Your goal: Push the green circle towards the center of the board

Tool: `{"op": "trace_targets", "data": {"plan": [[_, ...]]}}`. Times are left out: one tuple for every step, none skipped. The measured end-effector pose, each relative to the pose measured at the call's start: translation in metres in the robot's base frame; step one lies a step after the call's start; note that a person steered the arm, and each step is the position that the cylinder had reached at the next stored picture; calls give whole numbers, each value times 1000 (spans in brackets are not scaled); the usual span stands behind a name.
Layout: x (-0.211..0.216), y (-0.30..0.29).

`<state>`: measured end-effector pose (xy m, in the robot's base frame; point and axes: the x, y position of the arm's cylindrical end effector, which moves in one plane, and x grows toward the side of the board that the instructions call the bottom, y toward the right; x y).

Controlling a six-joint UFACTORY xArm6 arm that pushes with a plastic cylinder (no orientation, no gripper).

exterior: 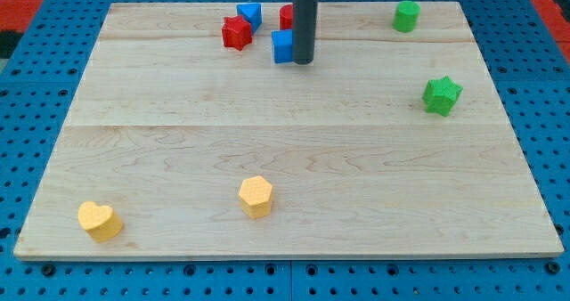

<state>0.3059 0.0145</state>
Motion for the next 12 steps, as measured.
{"op": "trace_targets", "data": {"plan": [[-25, -12], [-32, -14], [-9, 1], [2, 30], [6, 46], [4, 47], [-10, 59], [-10, 52], [10, 30], [-2, 59], [-49, 74], [-109, 81]]}}
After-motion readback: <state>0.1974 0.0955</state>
